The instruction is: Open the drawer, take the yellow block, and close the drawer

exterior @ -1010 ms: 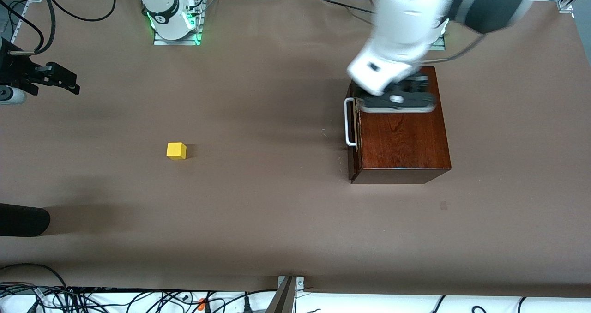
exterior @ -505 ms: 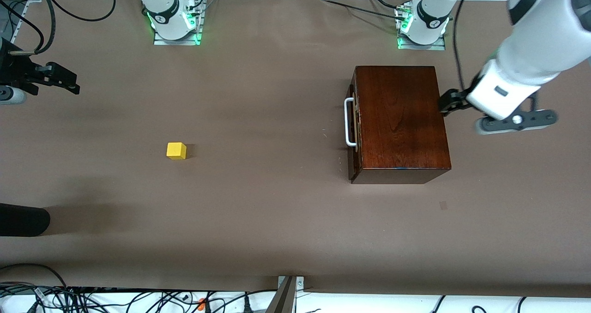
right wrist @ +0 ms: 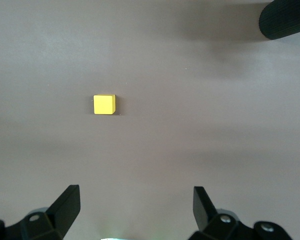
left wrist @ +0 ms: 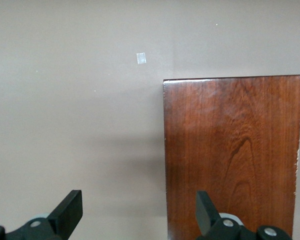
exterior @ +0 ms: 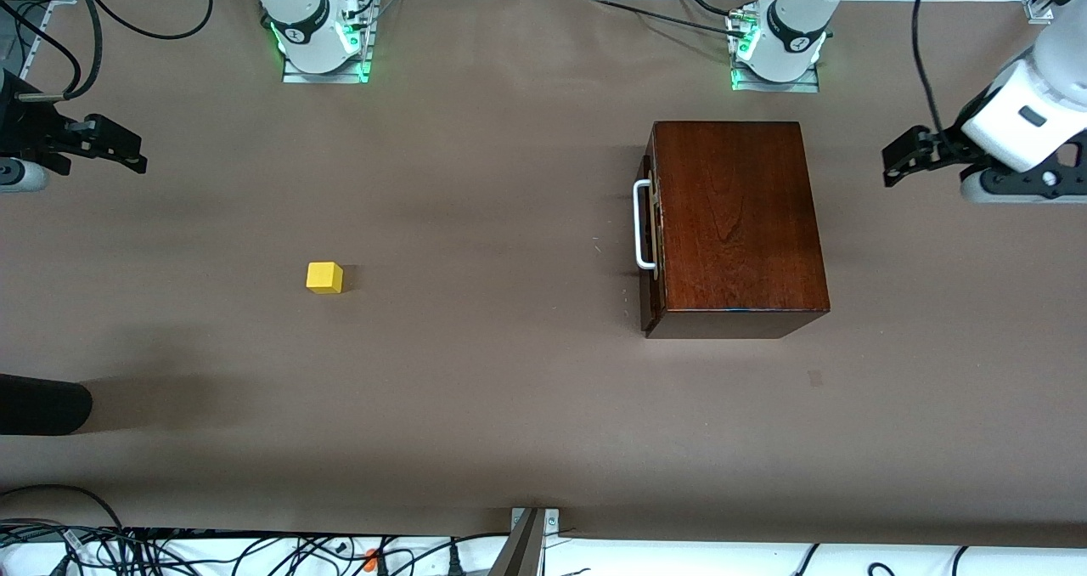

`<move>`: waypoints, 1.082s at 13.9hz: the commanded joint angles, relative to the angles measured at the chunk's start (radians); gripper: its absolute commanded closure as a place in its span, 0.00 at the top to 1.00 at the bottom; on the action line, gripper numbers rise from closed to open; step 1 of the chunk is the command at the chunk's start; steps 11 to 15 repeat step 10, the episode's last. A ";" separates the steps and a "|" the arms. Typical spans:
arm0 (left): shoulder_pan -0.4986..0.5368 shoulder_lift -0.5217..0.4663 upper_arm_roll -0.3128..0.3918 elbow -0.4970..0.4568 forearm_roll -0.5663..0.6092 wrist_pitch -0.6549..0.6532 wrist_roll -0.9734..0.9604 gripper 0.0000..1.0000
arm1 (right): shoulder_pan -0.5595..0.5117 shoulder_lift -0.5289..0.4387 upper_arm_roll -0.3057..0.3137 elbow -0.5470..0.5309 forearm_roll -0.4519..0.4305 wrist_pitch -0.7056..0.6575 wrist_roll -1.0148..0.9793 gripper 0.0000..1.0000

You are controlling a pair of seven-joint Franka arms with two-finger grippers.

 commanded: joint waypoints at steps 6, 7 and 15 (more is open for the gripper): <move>0.008 -0.022 0.011 -0.026 -0.024 0.018 0.053 1.00 | -0.011 -0.001 0.007 0.010 0.007 -0.015 -0.017 1.00; 0.008 -0.022 0.011 -0.026 -0.026 0.018 0.053 1.00 | -0.011 -0.001 0.007 0.010 0.007 -0.017 -0.017 1.00; 0.008 -0.020 0.011 -0.025 -0.024 0.020 0.053 1.00 | -0.011 -0.001 0.007 0.009 0.007 -0.017 -0.017 1.00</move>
